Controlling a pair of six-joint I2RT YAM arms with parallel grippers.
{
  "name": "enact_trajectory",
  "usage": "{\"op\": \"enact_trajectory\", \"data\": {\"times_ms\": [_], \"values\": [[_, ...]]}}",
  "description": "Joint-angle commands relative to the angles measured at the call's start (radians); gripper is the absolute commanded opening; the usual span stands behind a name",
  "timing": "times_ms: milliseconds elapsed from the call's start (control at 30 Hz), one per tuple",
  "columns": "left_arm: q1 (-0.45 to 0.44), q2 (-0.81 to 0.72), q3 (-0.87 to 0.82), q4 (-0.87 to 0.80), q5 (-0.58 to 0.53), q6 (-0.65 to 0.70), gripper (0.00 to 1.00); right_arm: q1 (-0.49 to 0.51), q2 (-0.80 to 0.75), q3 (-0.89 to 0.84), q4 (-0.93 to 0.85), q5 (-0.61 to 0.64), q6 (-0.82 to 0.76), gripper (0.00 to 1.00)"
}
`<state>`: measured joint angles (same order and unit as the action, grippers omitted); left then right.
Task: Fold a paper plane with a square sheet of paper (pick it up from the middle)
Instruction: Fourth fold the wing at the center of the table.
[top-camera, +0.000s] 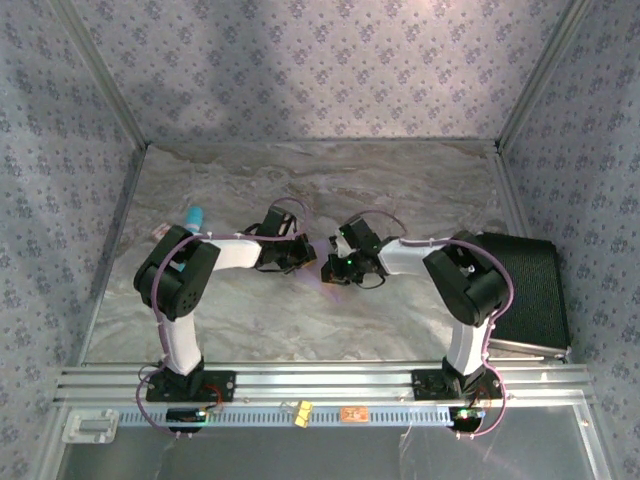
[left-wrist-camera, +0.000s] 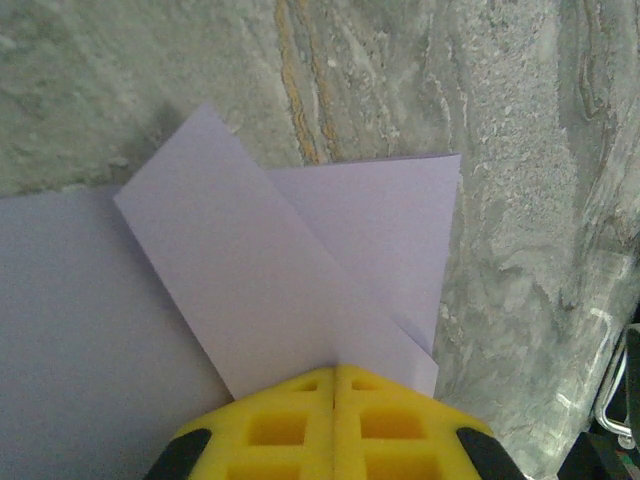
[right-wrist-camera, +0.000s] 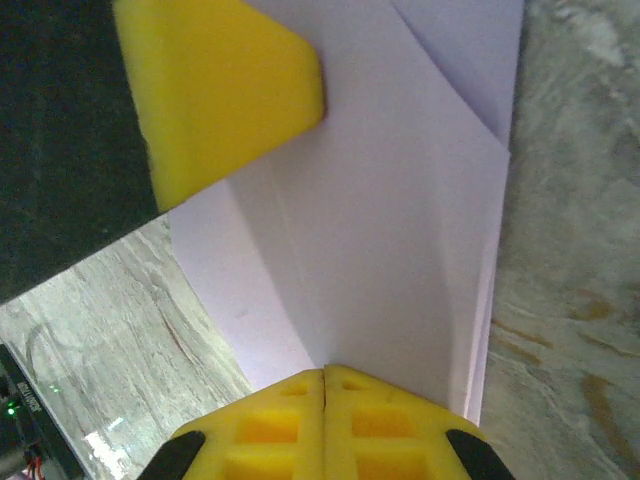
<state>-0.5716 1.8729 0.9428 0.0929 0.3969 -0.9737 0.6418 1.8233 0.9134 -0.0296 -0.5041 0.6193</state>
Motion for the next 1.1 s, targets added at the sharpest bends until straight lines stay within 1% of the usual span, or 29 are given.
{"op": "enact_trajectory", "data": {"times_ms": [0, 233, 400, 533, 667, 733, 867, 1067], "values": [[0.009, 0.042, -0.036, -0.074, -0.05, 0.0, 0.05, -0.001, -0.032, -0.067, -0.077, 0.023, -0.025, 0.02], [0.011, 0.039, -0.037, -0.076, -0.049, 0.007, 0.05, -0.009, -0.09, -0.099, -0.072, 0.002, -0.025, 0.03], [0.01, 0.04, -0.039, -0.068, -0.04, 0.003, 0.05, -0.006, -0.137, -0.08, -0.069, -0.007, -0.012, 0.02], [0.011, 0.038, -0.04, -0.063, -0.038, 0.001, 0.05, 0.005, -0.105, -0.064, -0.071, -0.016, -0.017, 0.02], [0.012, 0.037, -0.035, -0.068, -0.039, 0.004, 0.05, 0.003, -0.061, -0.1, -0.064, 0.022, -0.017, 0.03], [0.011, 0.038, -0.035, -0.07, -0.042, 0.005, 0.05, 0.002, -0.045, -0.127, -0.048, 0.019, -0.011, 0.03], [0.011, 0.041, -0.036, -0.074, -0.046, 0.009, 0.05, 0.007, -0.079, -0.212, 0.015, 0.012, 0.03, 0.03], [0.013, 0.049, -0.033, -0.079, -0.045, 0.012, 0.05, -0.001, -0.144, -0.27, 0.03, -0.005, 0.032, 0.03]]}}
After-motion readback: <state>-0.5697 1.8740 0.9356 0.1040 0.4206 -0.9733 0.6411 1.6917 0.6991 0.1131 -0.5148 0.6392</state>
